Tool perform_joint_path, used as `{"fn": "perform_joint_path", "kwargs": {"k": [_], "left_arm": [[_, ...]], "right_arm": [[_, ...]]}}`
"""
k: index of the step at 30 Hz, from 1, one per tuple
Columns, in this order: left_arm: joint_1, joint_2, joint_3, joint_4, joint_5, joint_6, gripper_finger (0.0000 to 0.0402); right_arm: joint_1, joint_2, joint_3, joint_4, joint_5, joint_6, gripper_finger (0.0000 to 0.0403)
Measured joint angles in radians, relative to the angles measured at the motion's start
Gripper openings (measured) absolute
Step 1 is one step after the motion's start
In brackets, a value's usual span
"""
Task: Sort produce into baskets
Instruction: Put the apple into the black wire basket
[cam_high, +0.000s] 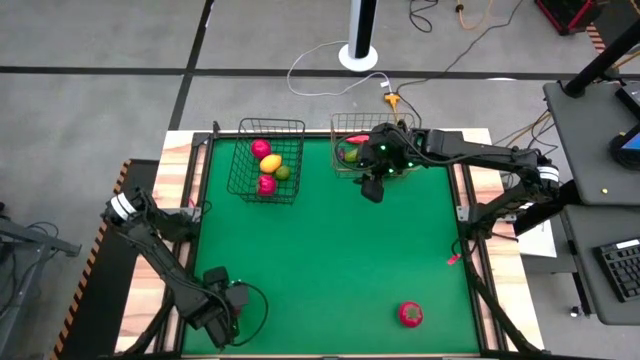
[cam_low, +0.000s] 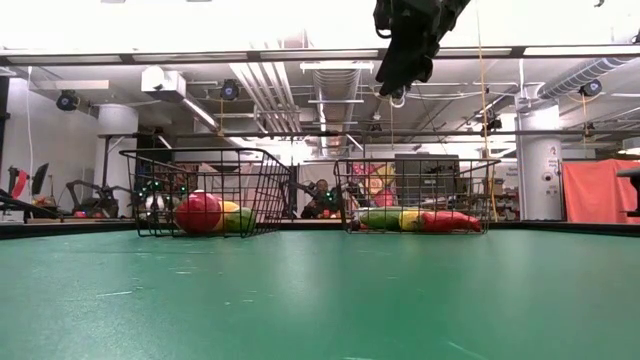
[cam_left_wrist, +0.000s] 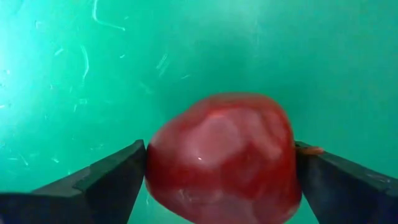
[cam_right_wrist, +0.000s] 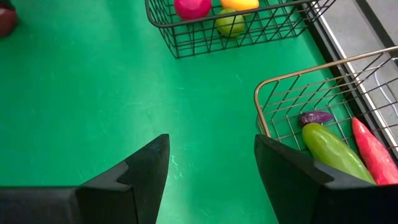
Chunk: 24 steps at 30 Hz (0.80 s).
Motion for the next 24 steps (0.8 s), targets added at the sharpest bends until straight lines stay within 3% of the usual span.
{"fn": "perform_joint_path", "kwargs": {"k": [10,15,19,24], "left_arm": [[0.0,-0.006,-0.001,0.003,0.0,0.0,0.0304],[0.011,-0.021,0.049,-0.062,-0.03,0.015,0.0302],[0.043,-0.032,0.161,-0.24,-0.171,0.07,0.0305],[0.104,-0.039,0.345,-0.539,-0.552,0.109,0.0306]], "right_arm": [[0.0,0.0,-0.014,0.0,0.0,0.0,0.0226],[0.0,0.0,-0.034,0.001,-0.001,0.0,0.0226],[0.0,0.0,-0.057,0.012,-0.001,-0.001,0.0226],[0.011,0.001,-0.07,0.026,-0.005,-0.009,0.0226]]}}
